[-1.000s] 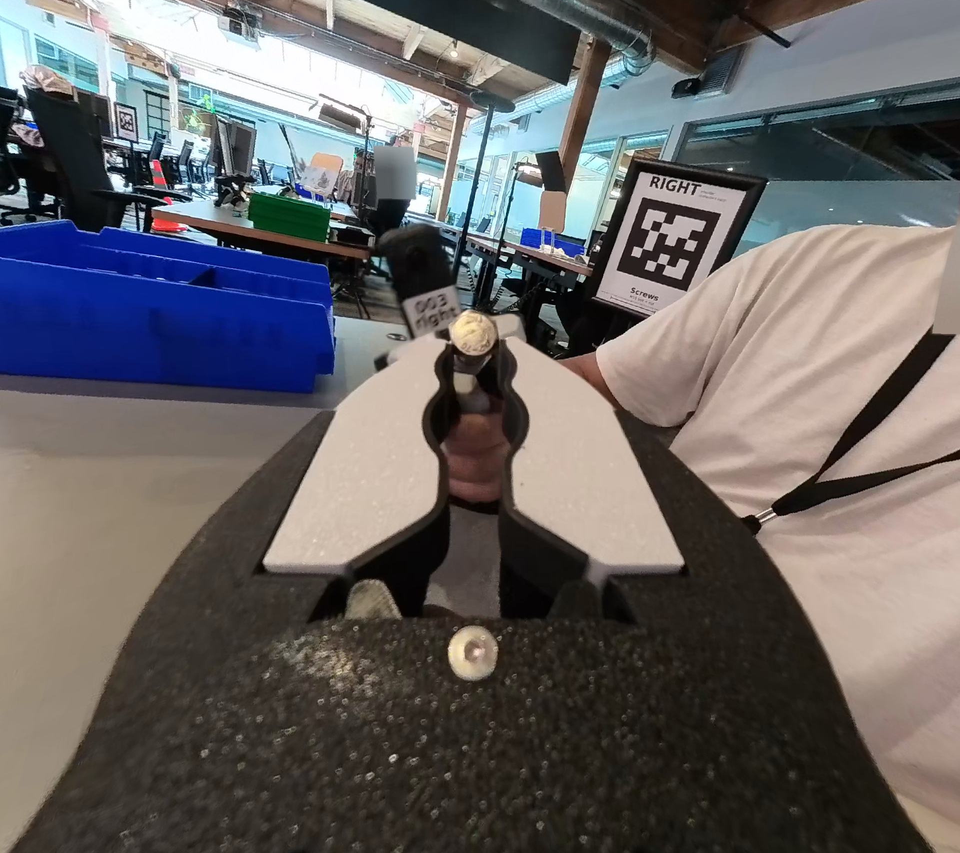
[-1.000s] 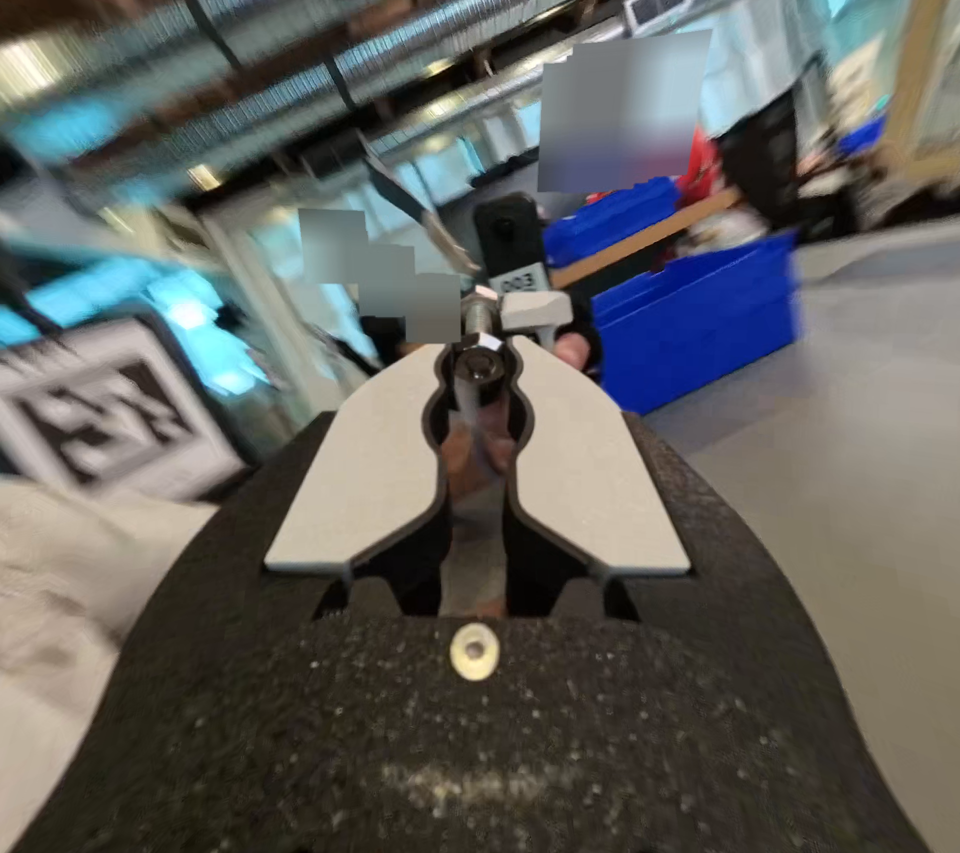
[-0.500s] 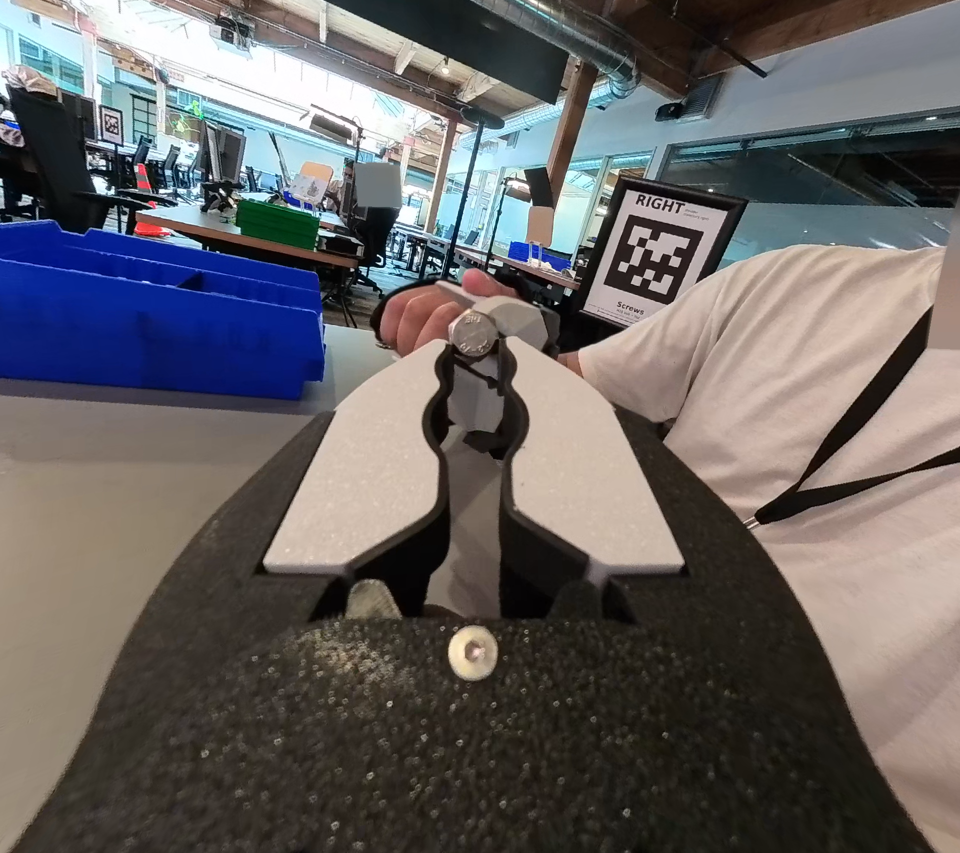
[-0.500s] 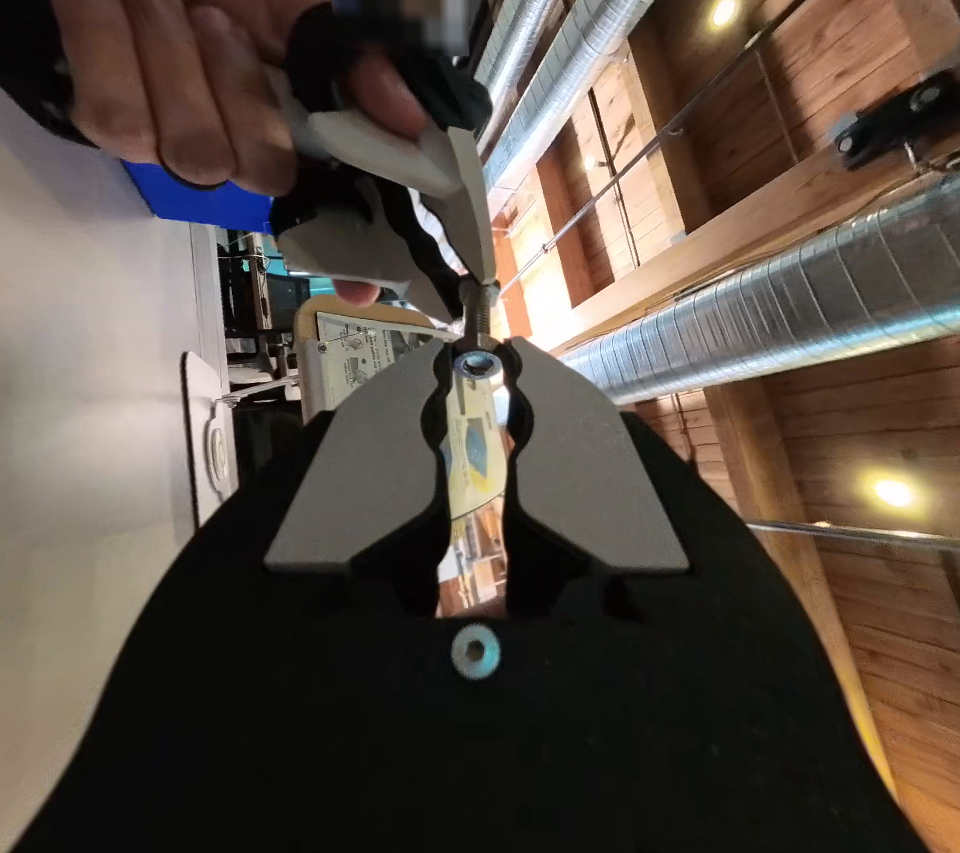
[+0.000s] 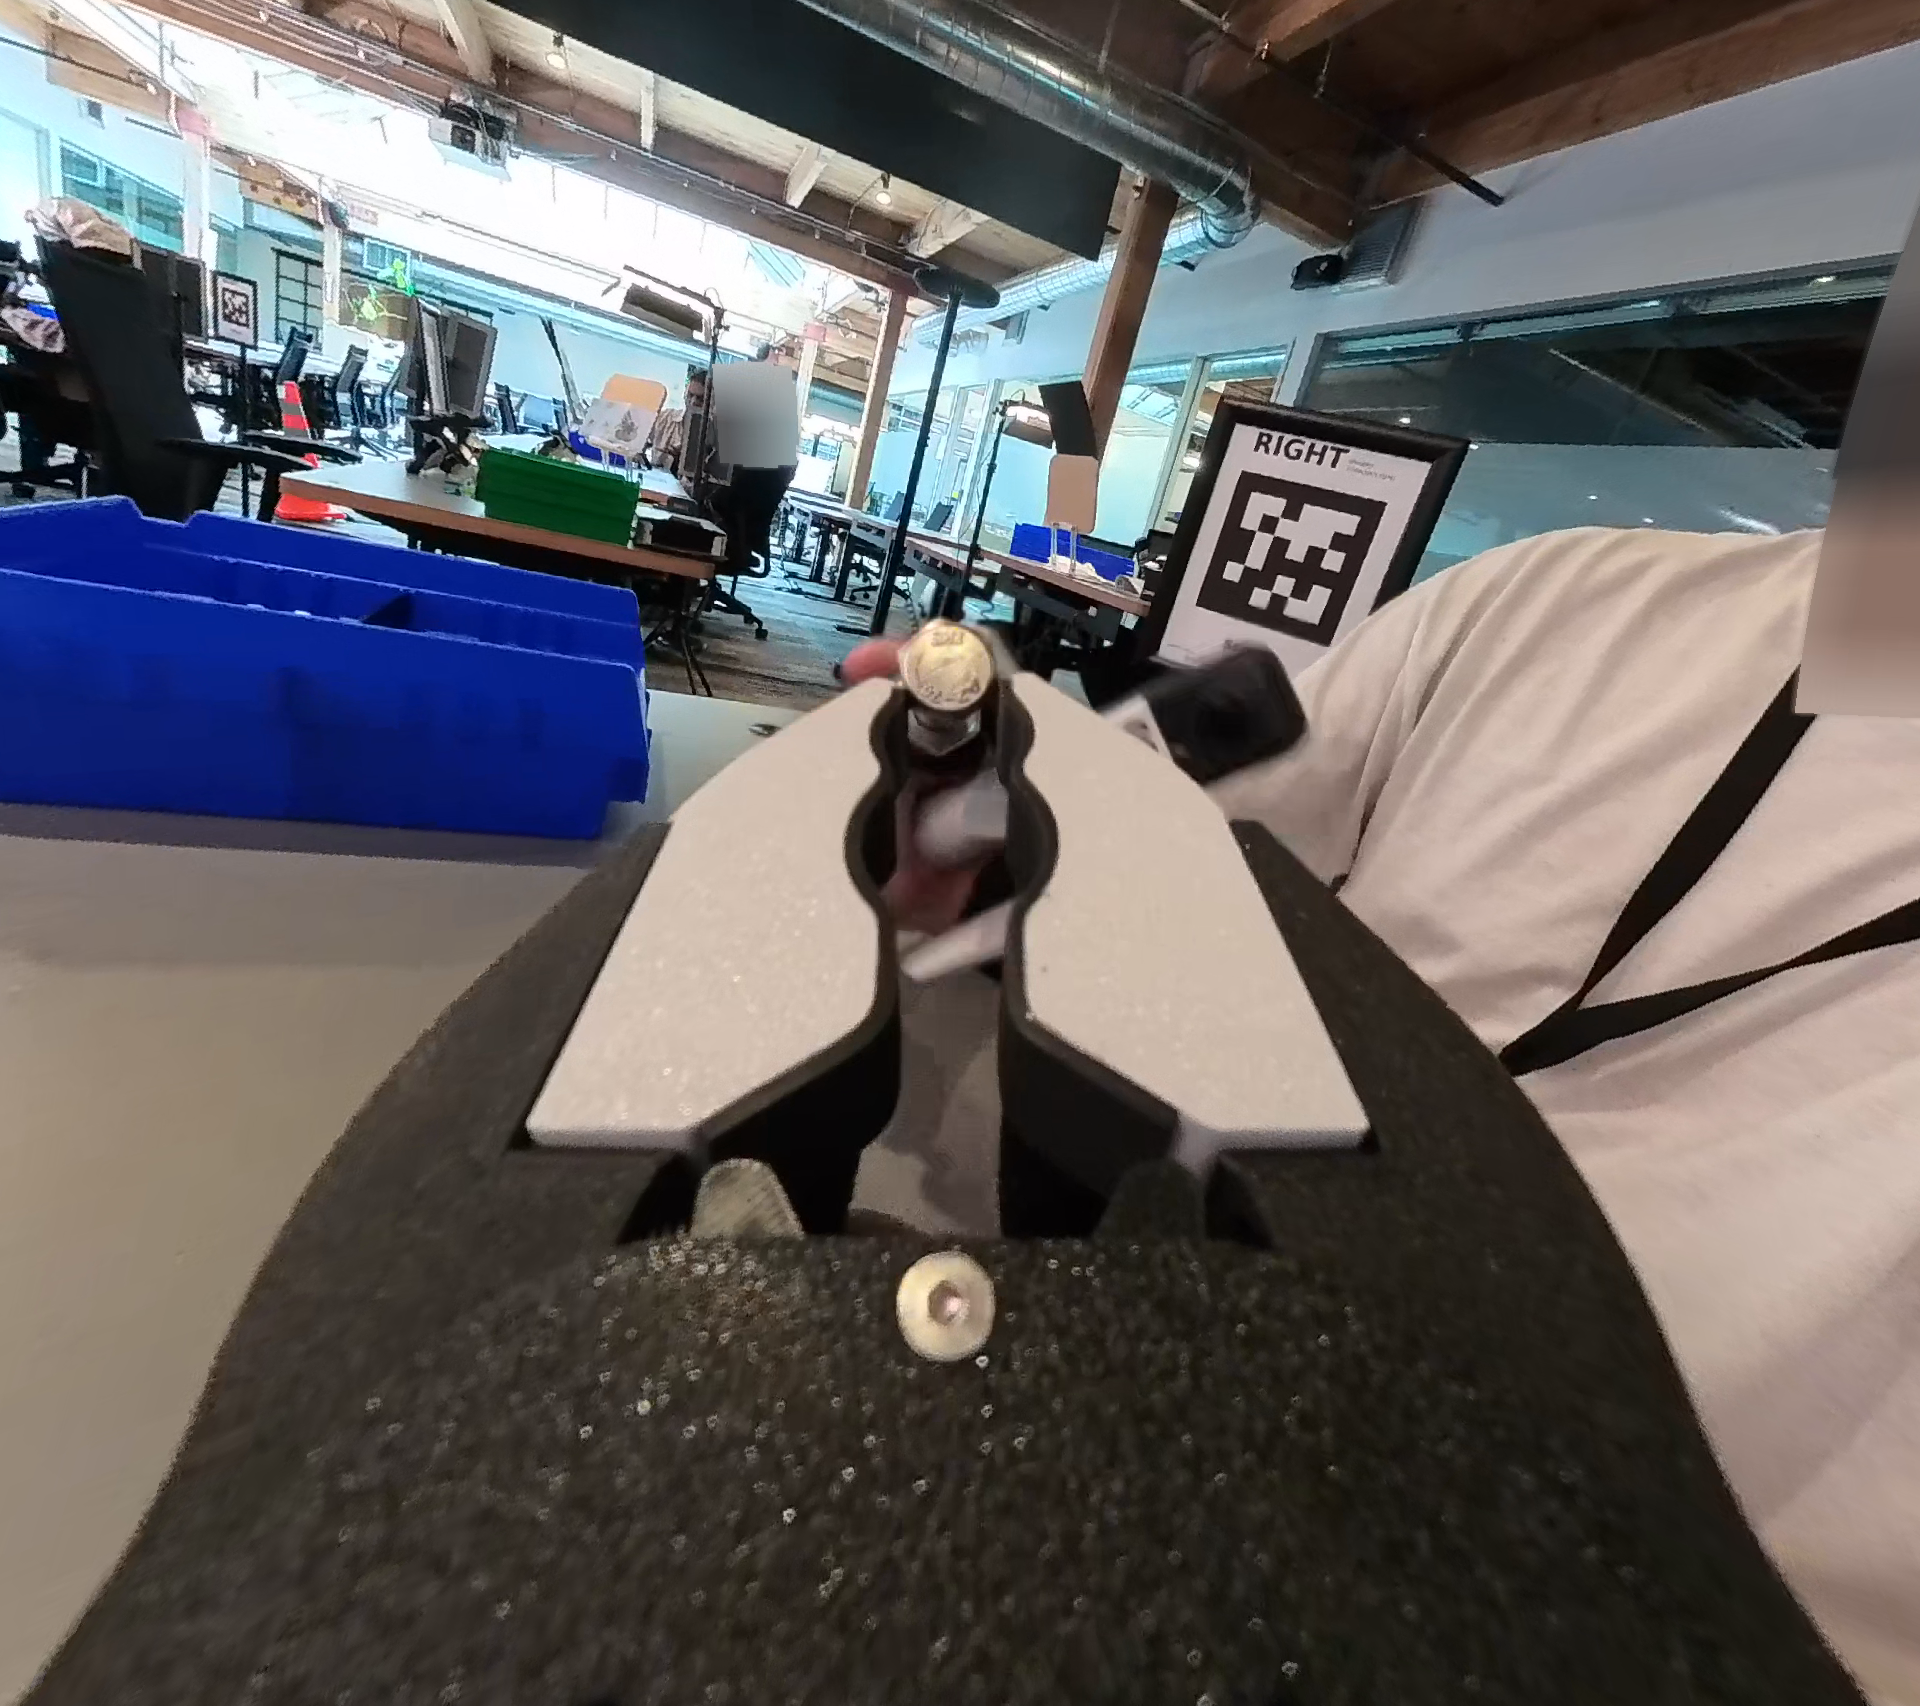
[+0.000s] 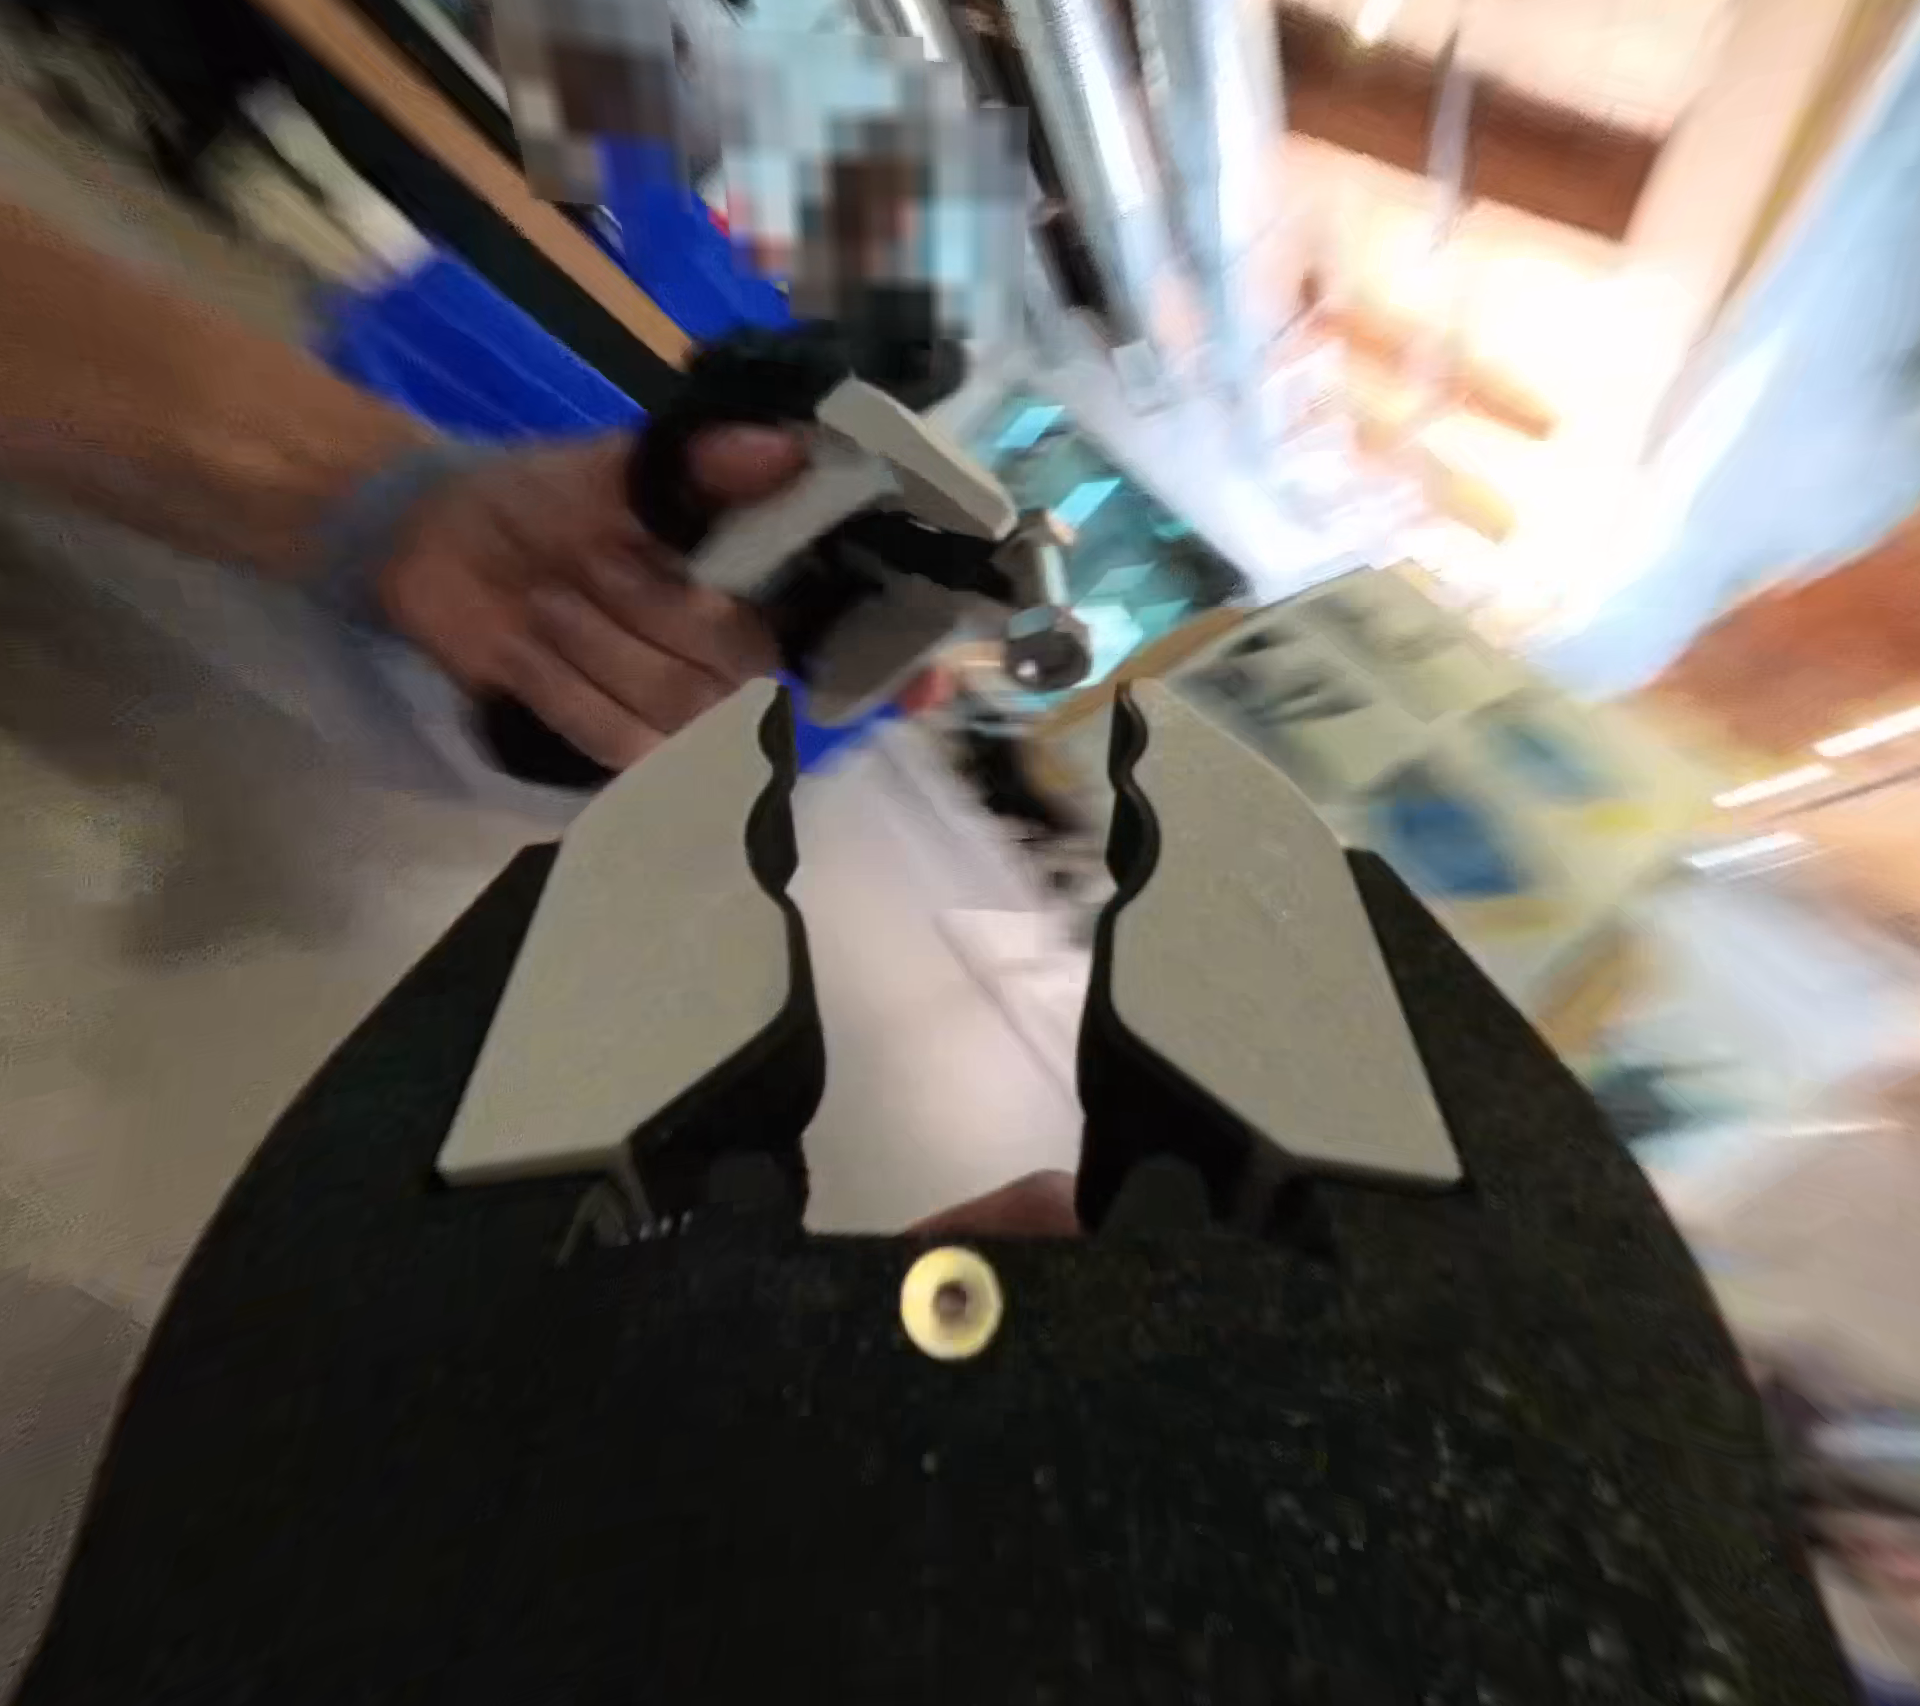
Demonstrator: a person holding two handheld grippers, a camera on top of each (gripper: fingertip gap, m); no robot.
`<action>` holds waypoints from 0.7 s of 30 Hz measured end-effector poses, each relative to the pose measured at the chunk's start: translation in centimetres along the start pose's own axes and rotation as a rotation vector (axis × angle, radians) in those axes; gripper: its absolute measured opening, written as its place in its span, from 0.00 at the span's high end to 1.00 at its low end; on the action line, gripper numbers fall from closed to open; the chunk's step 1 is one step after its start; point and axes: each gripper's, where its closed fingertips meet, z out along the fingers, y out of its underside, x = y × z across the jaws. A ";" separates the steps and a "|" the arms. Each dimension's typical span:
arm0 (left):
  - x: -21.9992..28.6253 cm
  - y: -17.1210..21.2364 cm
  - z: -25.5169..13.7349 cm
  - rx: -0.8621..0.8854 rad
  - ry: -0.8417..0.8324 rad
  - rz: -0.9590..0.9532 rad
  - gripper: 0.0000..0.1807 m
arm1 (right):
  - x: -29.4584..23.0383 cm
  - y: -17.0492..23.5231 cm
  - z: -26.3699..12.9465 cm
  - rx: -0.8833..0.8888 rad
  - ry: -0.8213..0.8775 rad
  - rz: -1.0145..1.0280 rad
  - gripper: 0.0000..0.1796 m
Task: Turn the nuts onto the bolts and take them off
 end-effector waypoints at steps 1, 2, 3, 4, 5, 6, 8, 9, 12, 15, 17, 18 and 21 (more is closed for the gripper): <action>0.0 -0.1 0.0 0.003 0.001 0.000 0.92 | -0.4 0.0 0.0 0.008 -0.070 0.256 0.68; 0.0 -0.1 0.0 0.002 -0.001 0.002 0.92 | -0.1 0.2 0.1 0.012 -0.092 0.482 0.68; 0.0 0.0 0.0 0.000 -0.001 0.004 0.92 | 0.1 0.4 0.3 0.024 -0.123 0.670 0.68; 0.0 0.0 0.0 -0.002 0.000 0.004 0.92 | 0.1 0.5 0.5 0.033 -0.156 0.818 0.69; 0.0 0.1 0.1 -0.005 -0.001 0.004 0.92 | 0.4 0.8 0.6 0.041 -0.164 0.926 0.68; 0.0 0.2 0.1 -0.010 -0.003 0.006 0.92 | 0.8 0.8 0.7 0.061 -0.163 0.994 0.68; 0.0 0.4 0.2 -0.017 -0.003 0.004 0.92 | 1.1 0.7 1.0 0.079 -0.172 1.050 0.70; -0.1 0.4 0.2 -0.019 -0.004 0.004 0.92 | 1.0 0.6 1.1 0.083 -0.180 1.058 0.71; -0.2 0.5 0.2 -0.019 -0.005 0.001 0.92 | 1.1 0.0 1.1 0.115 -0.206 1.089 0.91; 0.0 0.4 0.2 -0.021 -0.003 0.008 0.92 | 0.8 -0.1 1.2 0.095 -0.238 1.025 0.91; 0.1 0.4 0.2 -0.021 0.001 0.003 0.92 | 1.0 0.0 1.2 0.065 -0.194 0.811 0.91; 0.1 0.4 0.3 -0.019 0.009 -0.002 0.92 | 1.1 0.0 1.1 0.044 -0.162 0.658 0.91; 0.1 0.4 0.2 -0.018 0.010 -0.008 0.92 | 1.5 0.2 1.2 -0.032 -0.057 0.142 0.91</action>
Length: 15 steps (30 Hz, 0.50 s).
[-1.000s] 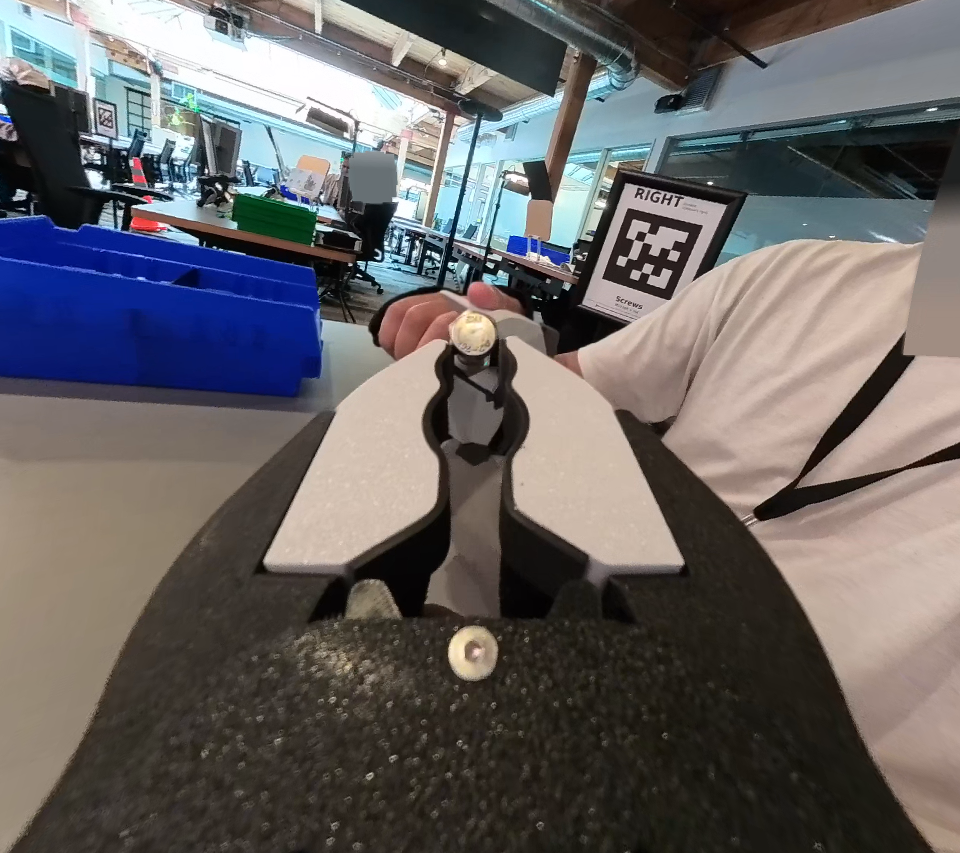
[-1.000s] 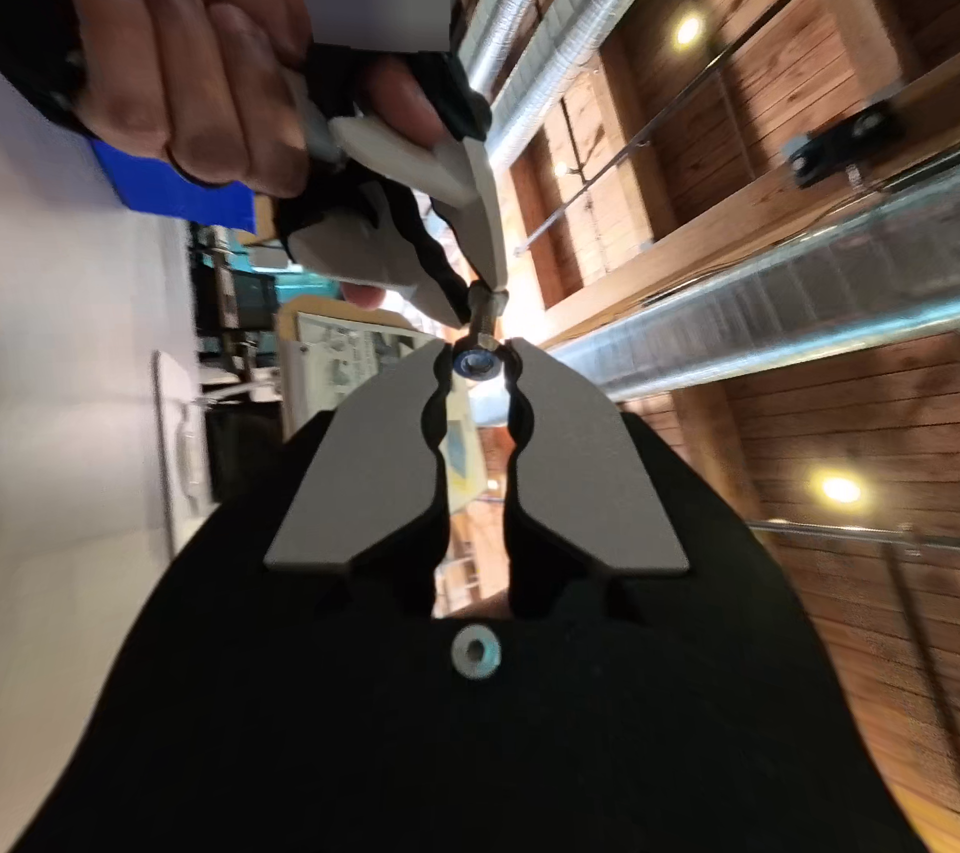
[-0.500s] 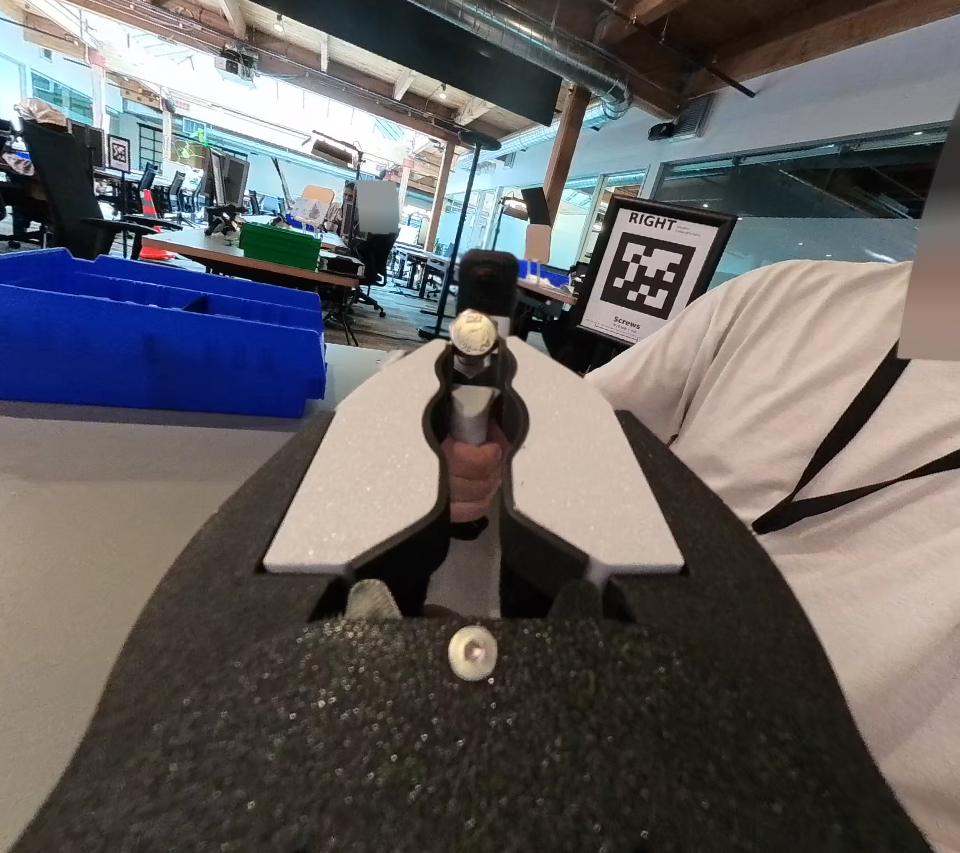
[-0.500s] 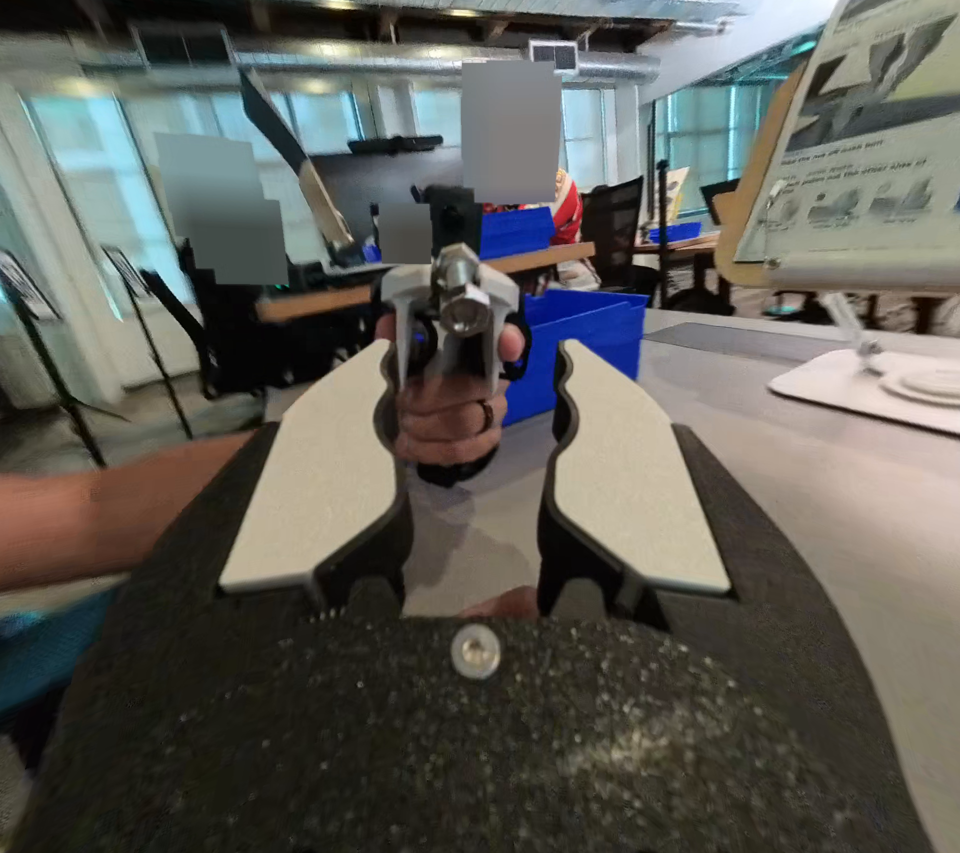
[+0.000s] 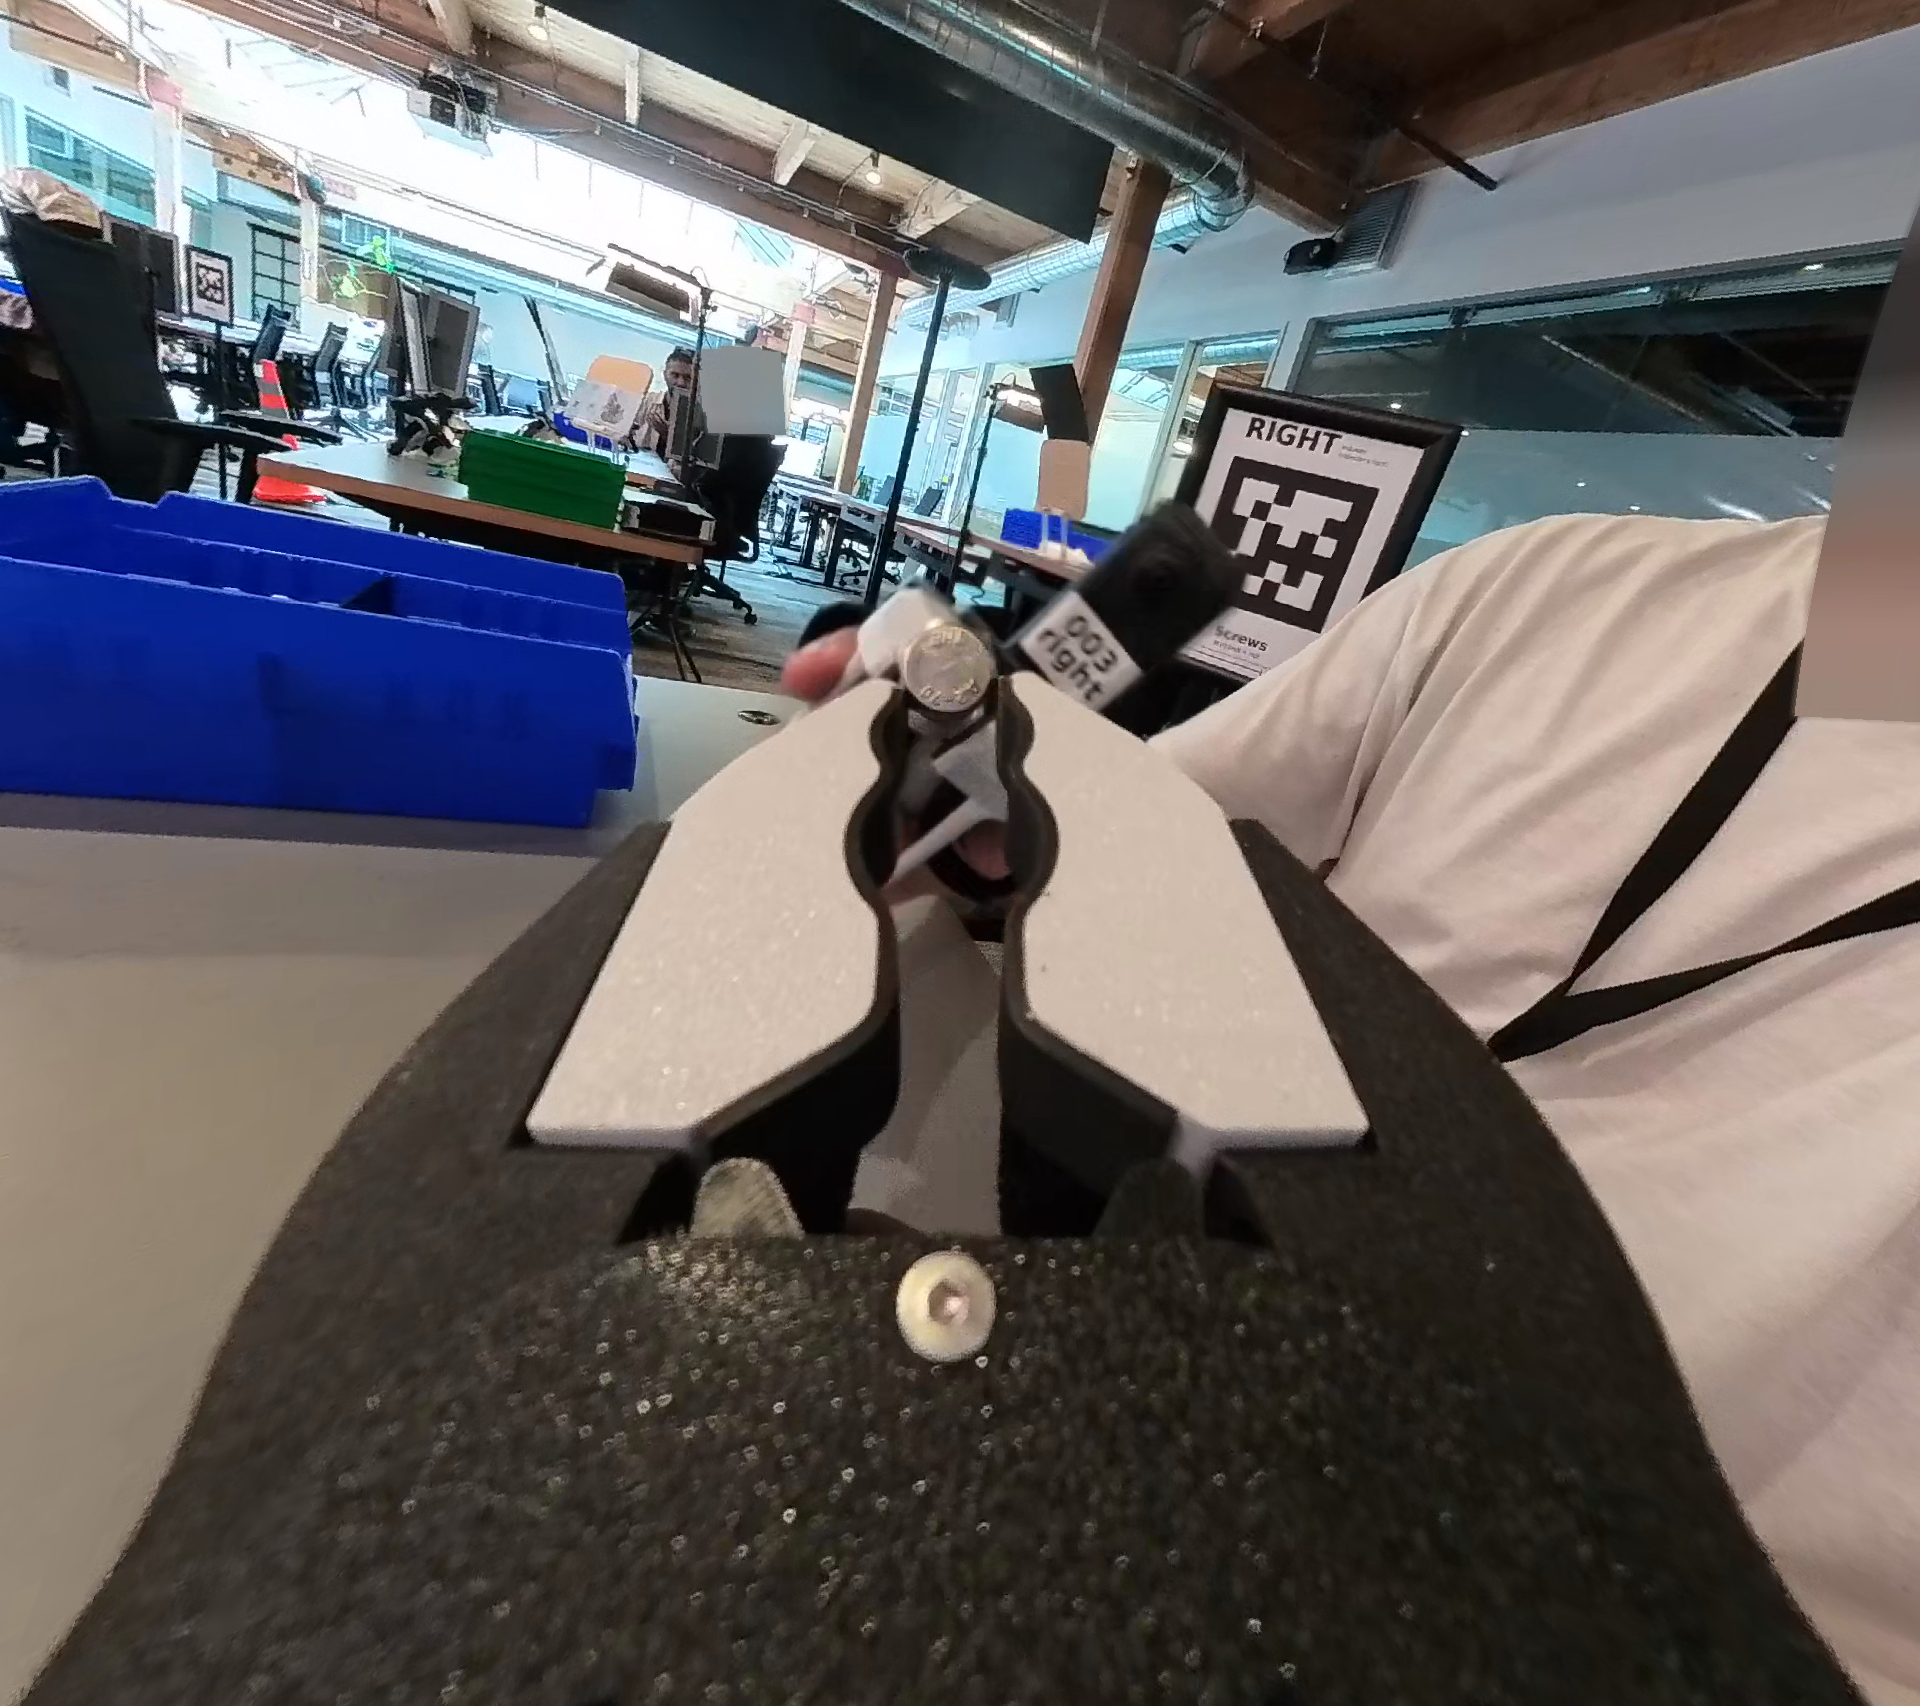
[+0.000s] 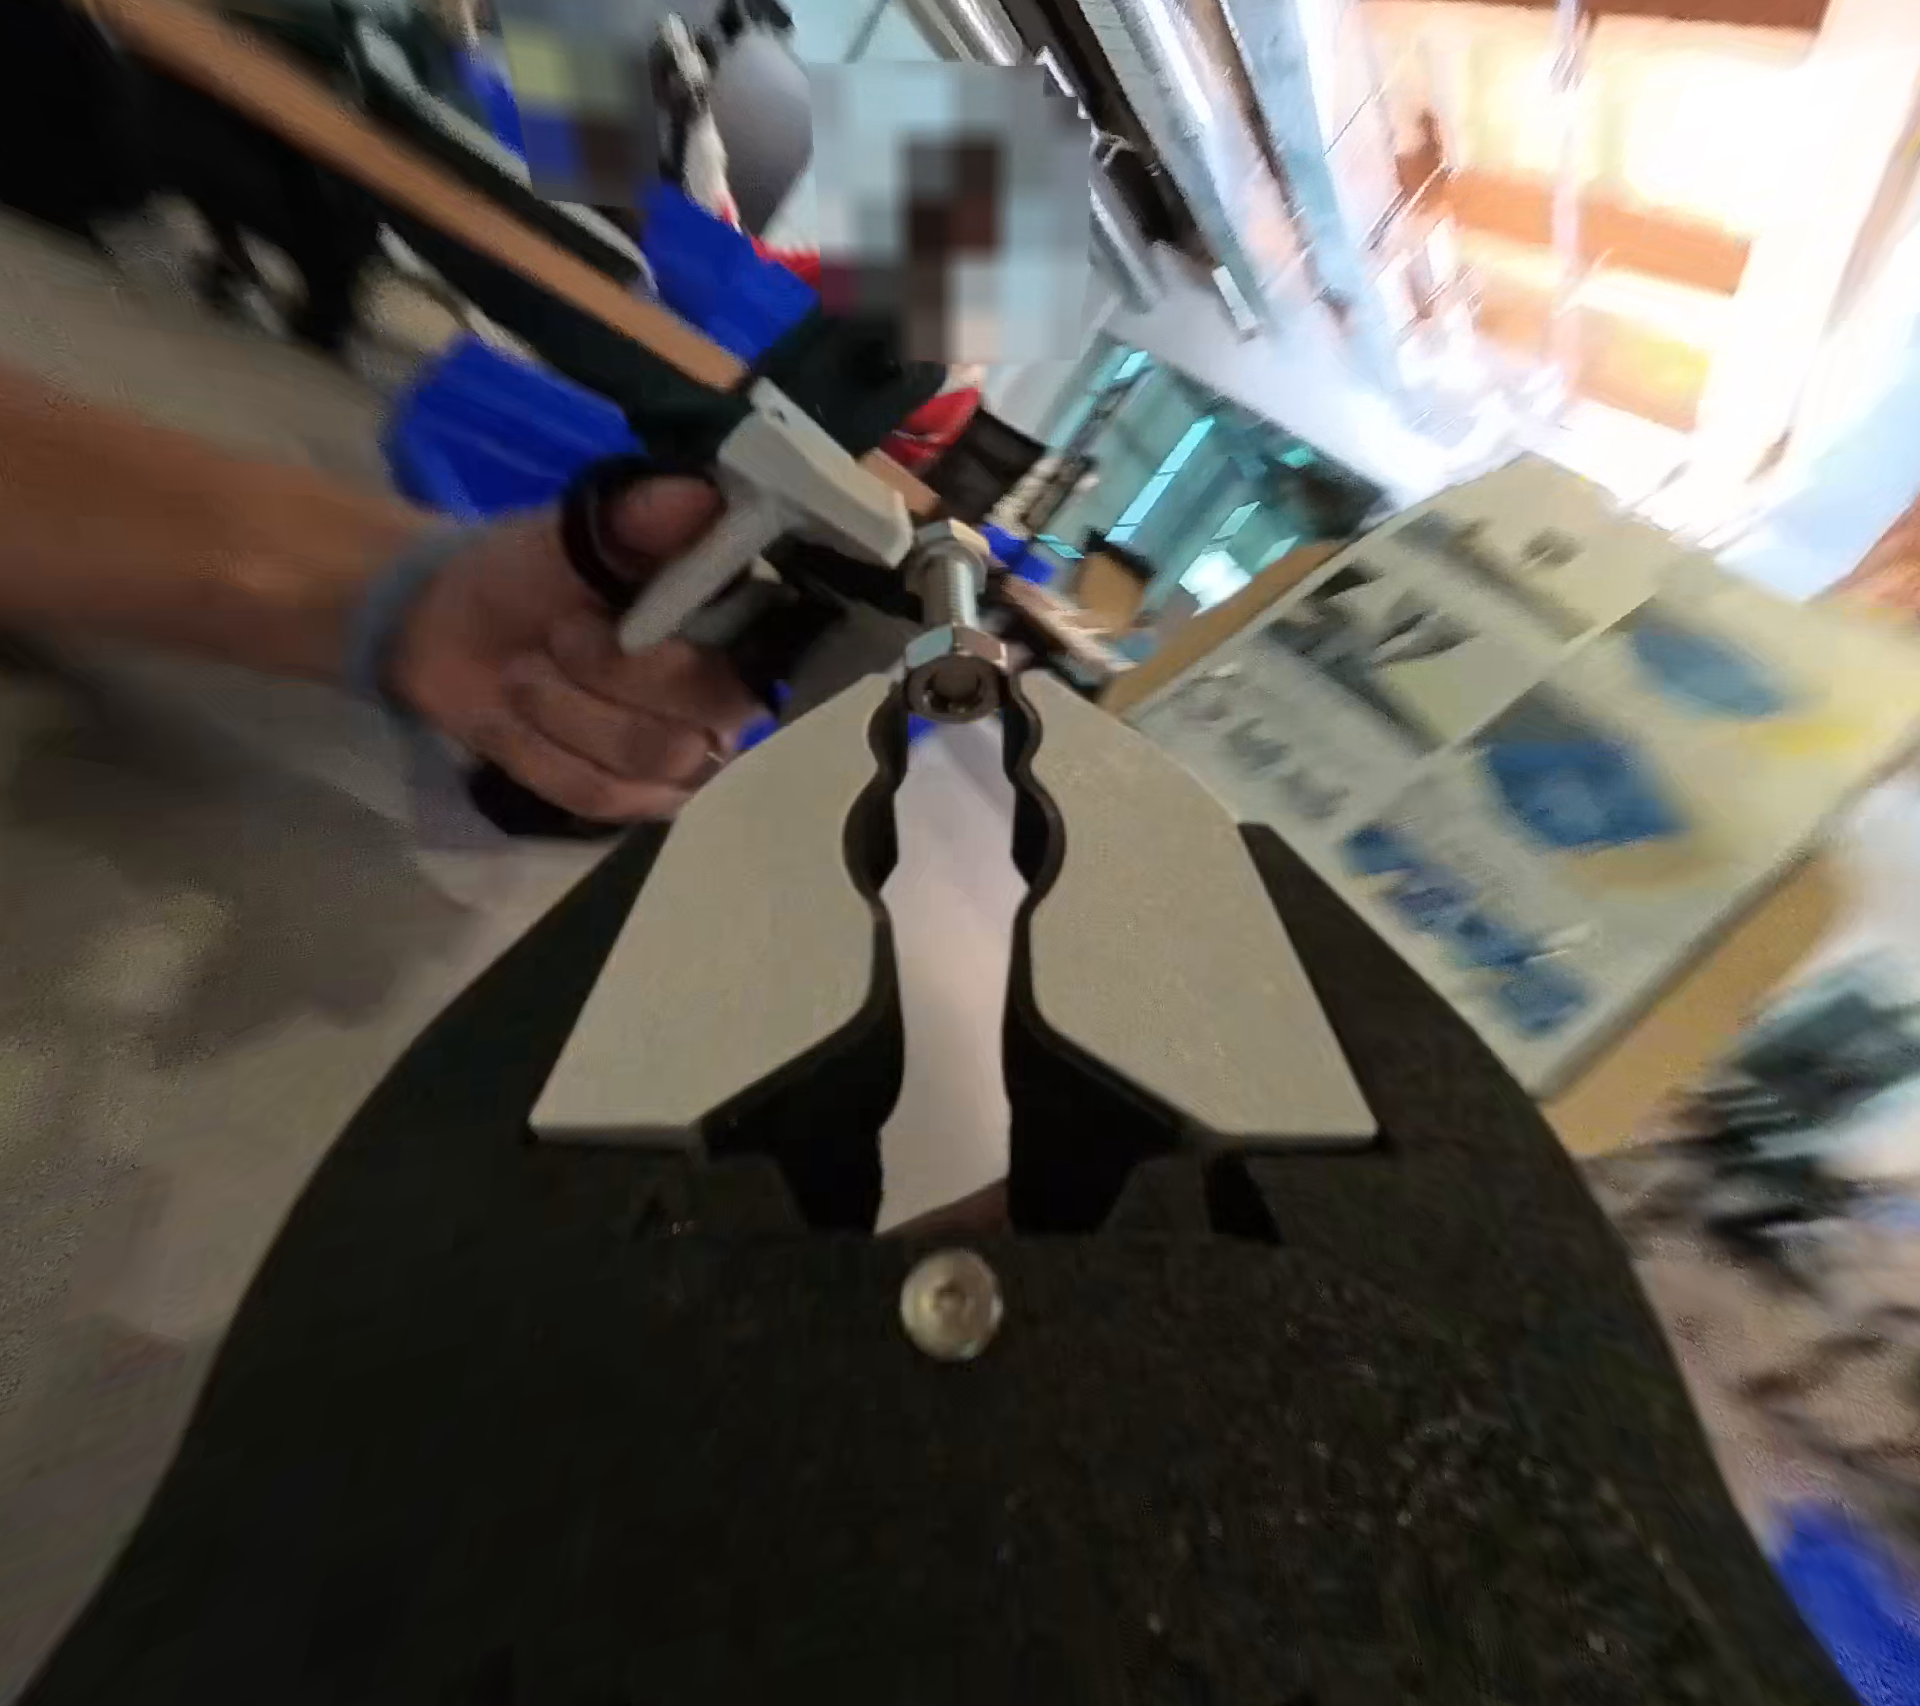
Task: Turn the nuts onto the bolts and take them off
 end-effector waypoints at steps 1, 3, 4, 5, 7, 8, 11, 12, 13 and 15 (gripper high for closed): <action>0.0 0.0 0.0 0.001 0.001 -0.003 0.92 | 0.2 0.0 0.0 -0.019 0.034 -0.158 0.91; 0.0 0.0 0.0 0.003 0.003 -0.007 0.92 | 0.5 -0.1 0.0 -0.042 0.103 -0.486 0.91; -0.1 0.0 -0.1 0.002 0.000 -0.008 0.91 | 0.7 -0.2 0.0 -0.051 0.143 -0.662 0.91; -0.1 0.0 -0.1 0.003 -0.001 -0.011 0.91 | 0.8 -0.2 0.0 -0.054 0.177 -0.820 0.90; -0.1 0.0 -0.1 0.004 -0.001 -0.016 0.92 | 1.0 -0.4 0.0 -0.052 0.221 -1.052 0.90; -0.2 0.0 -0.1 0.004 -0.001 -0.016 0.92 | 1.1 -0.5 0.0 -0.049 0.242 -1.156 0.90; -0.1 0.1 0.0 -0.003 -0.001 -0.016 0.92 | 1.1 -0.6 -0.1 -0.015 0.270 -1.296 0.90; -0.2 0.2 0.0 -0.009 -0.001 -0.018 0.92 | 1.2 -0.5 -0.2 -0.012 0.262 -1.277 0.90; -0.1 0.3 0.1 -0.009 0.003 -0.021 0.92 | 1.2 -0.5 -0.3 -0.006 0.268 -1.282 0.90; 0.0 0.3 0.2 -0.011 0.010 -0.025 0.92 | 1.1 -0.7 -0.5 0.011 0.309 -1.359 0.90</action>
